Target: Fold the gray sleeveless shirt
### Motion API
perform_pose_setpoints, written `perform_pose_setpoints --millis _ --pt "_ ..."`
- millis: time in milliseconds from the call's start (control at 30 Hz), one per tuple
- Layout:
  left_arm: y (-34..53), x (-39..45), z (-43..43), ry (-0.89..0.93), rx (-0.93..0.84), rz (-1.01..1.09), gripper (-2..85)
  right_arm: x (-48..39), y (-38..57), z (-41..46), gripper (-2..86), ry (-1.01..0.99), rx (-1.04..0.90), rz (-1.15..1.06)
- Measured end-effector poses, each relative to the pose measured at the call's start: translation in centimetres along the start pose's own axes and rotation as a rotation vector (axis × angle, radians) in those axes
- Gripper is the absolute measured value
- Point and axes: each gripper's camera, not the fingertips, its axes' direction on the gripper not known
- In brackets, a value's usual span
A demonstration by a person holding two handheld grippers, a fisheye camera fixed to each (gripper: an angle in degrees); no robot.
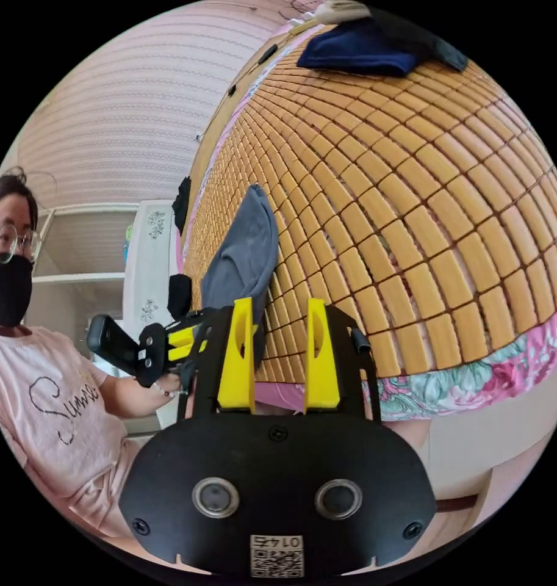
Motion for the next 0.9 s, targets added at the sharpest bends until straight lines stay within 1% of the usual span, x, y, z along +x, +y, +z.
perform_pose_setpoints --millis 67,133,233,300,400,467,567,633,733,833,900 --pt "0.7 0.6 -1.6 0.02 -0.002 0.031 -0.8 0.5 -1.6 0.7 13.3 -0.13 0.033 -0.007" --pt "1.2 0.9 -2.9 0.039 0.012 0.05 -0.8 0.6 -3.2 1.4 13.0 -0.141 0.074 -0.012" --pt "2.0 1.2 -5.0 0.072 0.037 0.067 -0.8 1.4 -6.1 2.5 8.7 -0.185 0.091 -0.006" --pt "2.3 1.1 -6.3 0.09 0.062 0.072 -0.8 1.7 -7.6 2.4 4.2 -0.163 0.111 0.015" --pt "2.2 0.6 -8.4 0.092 0.11 0.053 -0.8 1.3 -8.2 0.5 2.7 -0.173 0.155 -0.007" --pt "1.8 -0.4 -10.1 0.131 0.164 0.021 -0.8 0.7 -8.2 -1.1 2.3 -0.173 0.18 -0.019" --pt "1.5 -2.0 -13.0 0.167 0.255 -0.044 -0.8 -2.2 -8.3 -3.4 2.0 -0.115 0.231 -0.084" --pt "1.9 -3.4 -15.0 0.174 0.301 -0.109 -0.9 -4.6 -8.7 -3.7 1.9 -0.068 0.233 -0.134" --pt "4.0 -6.7 -18.1 0.206 0.349 -0.278 -0.9 -9.4 -9.9 -0.7 1.9 0.057 0.165 -0.216" --pt "7.3 -9.7 -20.3 0.193 0.353 -0.441 -0.8 -13.9 -11.0 6.1 1.9 0.141 0.066 -0.294" --pt "9.3 -11.3 -21.2 0.151 0.328 -0.526 -0.8 -16.7 -11.6 13.5 2.0 0.192 -0.023 -0.353"
